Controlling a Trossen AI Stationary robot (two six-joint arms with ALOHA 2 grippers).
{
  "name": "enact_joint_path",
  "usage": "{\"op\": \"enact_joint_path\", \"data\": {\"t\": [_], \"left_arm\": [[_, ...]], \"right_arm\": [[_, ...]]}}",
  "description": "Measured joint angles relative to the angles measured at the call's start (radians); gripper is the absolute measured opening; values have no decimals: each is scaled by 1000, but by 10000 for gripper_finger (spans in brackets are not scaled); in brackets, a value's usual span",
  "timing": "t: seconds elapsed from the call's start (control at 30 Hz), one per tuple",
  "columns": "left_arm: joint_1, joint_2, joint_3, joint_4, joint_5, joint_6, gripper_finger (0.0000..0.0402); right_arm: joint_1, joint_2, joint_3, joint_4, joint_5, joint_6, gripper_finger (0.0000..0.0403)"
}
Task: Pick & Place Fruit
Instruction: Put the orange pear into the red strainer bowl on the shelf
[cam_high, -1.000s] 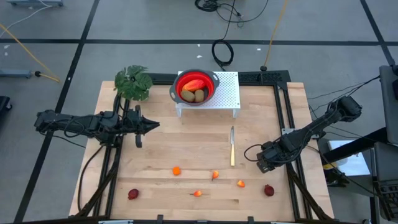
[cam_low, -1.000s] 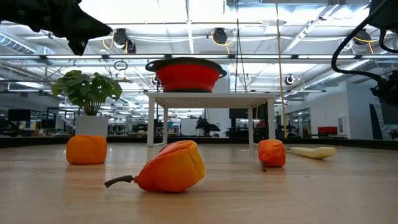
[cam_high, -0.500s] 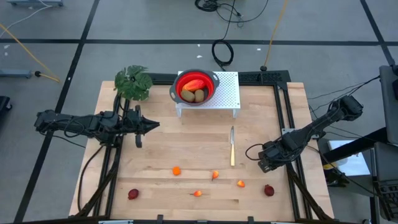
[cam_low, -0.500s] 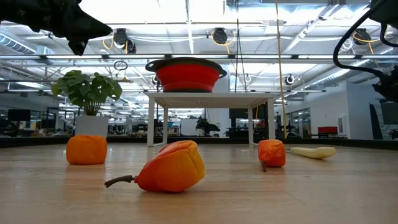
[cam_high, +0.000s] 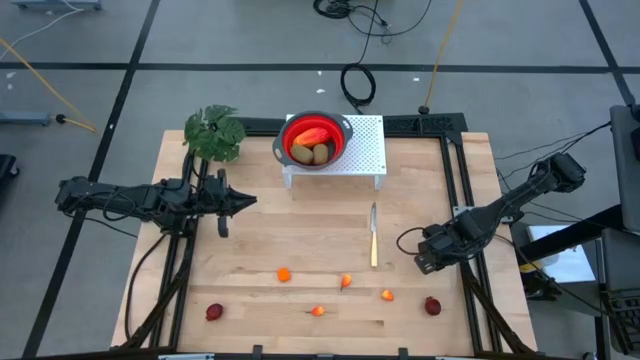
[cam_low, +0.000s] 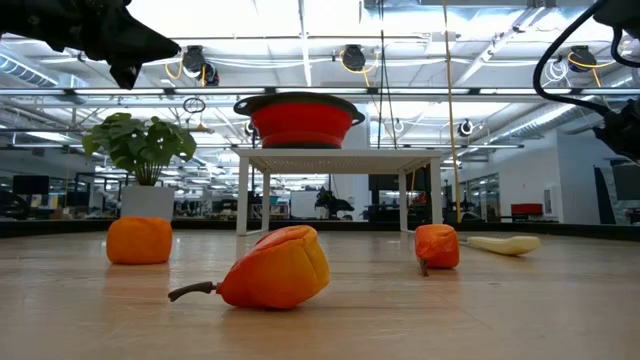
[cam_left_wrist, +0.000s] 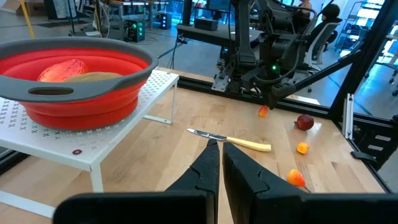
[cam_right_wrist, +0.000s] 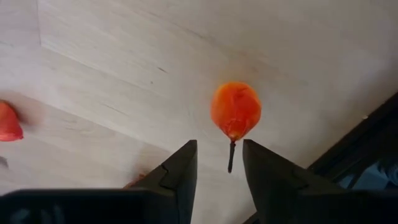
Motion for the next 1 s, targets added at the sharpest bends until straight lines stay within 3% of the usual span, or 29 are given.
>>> {"op": "enact_joint_path", "data": {"t": [0.53, 0.83, 1.0], "left_arm": [[0, 0, 0, 0, 0, 0, 19], [0, 0, 0, 1, -1, -6, 19], [0, 0, 0, 1, -1, -25, 19]], "right_arm": [[0, 0, 0, -3, 1, -6, 62], [0, 0, 0, -2, 0, -21, 6], [0, 0, 0, 0, -3, -34, 4]]}}
